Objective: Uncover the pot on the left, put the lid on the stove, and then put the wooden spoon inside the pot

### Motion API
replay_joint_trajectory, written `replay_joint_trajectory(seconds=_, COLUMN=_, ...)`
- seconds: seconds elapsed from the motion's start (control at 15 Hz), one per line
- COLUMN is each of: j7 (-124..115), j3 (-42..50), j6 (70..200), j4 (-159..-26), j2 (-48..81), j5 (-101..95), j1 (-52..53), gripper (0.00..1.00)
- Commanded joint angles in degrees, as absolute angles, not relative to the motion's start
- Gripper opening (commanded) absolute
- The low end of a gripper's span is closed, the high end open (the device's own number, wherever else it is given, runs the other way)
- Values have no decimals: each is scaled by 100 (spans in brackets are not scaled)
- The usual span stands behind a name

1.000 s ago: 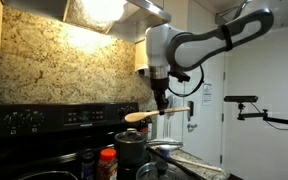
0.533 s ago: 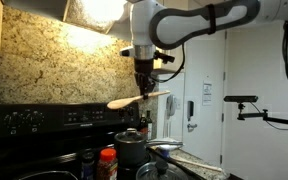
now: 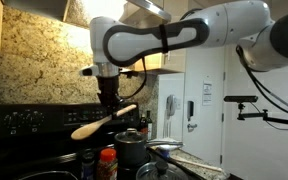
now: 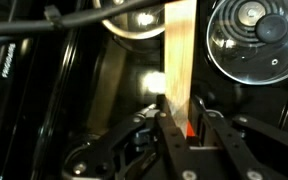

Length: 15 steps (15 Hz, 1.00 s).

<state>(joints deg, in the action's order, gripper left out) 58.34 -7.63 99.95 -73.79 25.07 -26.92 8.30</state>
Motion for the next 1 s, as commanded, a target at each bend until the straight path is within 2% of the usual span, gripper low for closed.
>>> replay_joint_trajectory(seconds=0.0, j7=6872, j3=-872, j6=9527, j4=-6014, j2=3567, j5=-2417, j1=1012, gripper=6)
replay_joint_trajectory(seconds=0.27, j7=7472, j3=-770, j6=9104, j4=-5057, j2=4233, j5=-2500, j1=1402, gripper=6)
replay_joint_trajectory(seconds=0.33, j7=7046, j3=-819, j6=9475, j4=-5785, j2=3871, j5=-2544, j1=1253, gripper=6)
replay_joint_trajectory(seconds=0.4, j7=7076, j3=-813, j6=9442, j4=-5676, j2=3953, j5=-2545, j1=1305, gripper=24)
replay_joint_trajectory(seconds=0.67, j7=7070, j3=-796, j6=9445, j4=-5702, j2=3962, j5=-2545, j1=1281, gripper=24)
replay_joint_trajectory(seconds=0.73, j7=7070, j3=-790, j6=9445, j4=-5702, j2=3961, j5=-2545, j1=1280, gripper=6)
replay_joint_trajectory(seconds=0.93, j7=7103, j3=-772, j6=9463, j4=-5436, j2=4250, j5=-2715, j1=1498, gripper=6)
